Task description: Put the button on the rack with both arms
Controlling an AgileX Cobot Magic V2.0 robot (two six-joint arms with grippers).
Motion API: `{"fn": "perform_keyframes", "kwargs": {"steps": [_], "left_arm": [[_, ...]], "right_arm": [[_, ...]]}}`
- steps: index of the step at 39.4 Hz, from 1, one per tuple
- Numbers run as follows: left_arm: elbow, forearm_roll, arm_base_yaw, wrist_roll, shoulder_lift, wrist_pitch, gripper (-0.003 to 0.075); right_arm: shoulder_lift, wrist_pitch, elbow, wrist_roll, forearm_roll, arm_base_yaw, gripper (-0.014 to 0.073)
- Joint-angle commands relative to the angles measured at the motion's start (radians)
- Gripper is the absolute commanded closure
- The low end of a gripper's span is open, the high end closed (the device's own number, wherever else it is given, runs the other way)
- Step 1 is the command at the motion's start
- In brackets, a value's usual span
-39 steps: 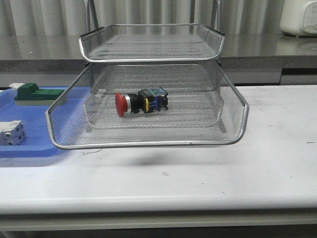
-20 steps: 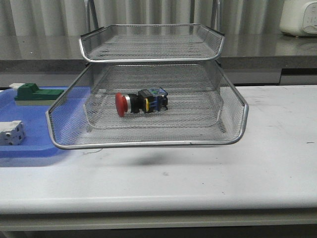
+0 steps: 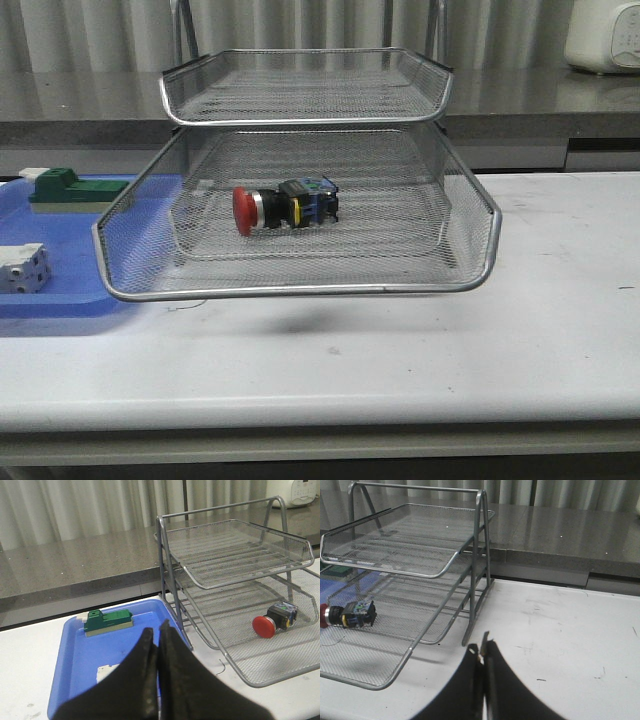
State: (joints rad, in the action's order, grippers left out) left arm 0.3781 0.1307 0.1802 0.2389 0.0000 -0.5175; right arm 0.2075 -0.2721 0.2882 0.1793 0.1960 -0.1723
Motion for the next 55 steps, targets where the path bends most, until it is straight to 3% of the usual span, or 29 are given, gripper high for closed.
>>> {"fn": "perform_keyframes", "kwargs": {"steps": [1,11,16,28,34,45,55], "left_arm": [[0.024,0.016,-0.005,-0.012,0.013,0.086,0.0739],[0.024,0.016,-0.005,-0.012,0.013,0.086,0.0739],[0.024,0.016,-0.005,-0.012,0.013,0.086,0.0739],[0.024,0.016,-0.005,-0.012,0.013,0.086,0.0739],[0.024,0.016,-0.005,-0.012,0.013,0.086,0.0739],[0.024,0.016,-0.005,-0.012,0.013,0.086,0.0739],[0.024,0.016,-0.005,-0.012,0.013,0.086,0.0739]], "right_arm": [[0.007,0.084,0.029,0.003,0.006,0.004,0.0704],[0.007,0.092,0.029,0.003,0.011,0.004,0.0704],[0.033,0.165,0.031,0.003,0.013,0.004,0.0704],[0.419,0.239,0.154,0.004,0.005,-0.029,0.0704],[0.612,0.295,0.231,0.004,0.002,-0.171,0.0704],[0.935,0.424,0.327,0.003,0.002,-0.597,0.0704],[1.205,0.4,0.423,0.003,0.002,-0.789,0.0704]]}}
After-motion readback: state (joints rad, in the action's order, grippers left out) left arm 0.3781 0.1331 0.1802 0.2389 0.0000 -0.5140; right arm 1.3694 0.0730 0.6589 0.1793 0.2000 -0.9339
